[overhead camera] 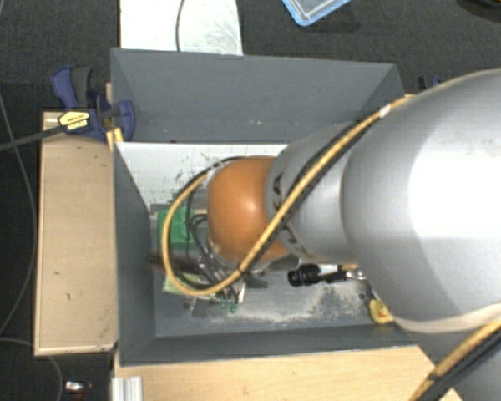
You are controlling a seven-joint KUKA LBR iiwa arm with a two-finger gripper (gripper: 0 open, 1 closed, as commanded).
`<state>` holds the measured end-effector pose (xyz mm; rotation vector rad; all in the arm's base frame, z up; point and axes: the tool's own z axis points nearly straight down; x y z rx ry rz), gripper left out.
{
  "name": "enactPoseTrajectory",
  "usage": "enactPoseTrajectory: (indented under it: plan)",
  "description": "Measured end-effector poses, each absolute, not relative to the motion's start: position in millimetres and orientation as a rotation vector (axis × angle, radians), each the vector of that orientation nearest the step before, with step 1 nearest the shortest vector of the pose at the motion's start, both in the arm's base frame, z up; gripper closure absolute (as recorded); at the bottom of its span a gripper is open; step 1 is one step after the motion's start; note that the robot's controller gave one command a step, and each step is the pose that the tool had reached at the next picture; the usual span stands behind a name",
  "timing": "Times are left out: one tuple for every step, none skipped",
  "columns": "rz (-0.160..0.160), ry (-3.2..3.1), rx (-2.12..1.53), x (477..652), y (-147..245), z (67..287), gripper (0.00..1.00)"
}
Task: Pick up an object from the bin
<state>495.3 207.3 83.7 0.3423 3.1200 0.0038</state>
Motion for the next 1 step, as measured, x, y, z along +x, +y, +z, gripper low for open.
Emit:
enactPoseTrajectory:
  plan:
    - [0.000, 3.125, 0.344, 494.1, 206.6, 116.3, 1.00]
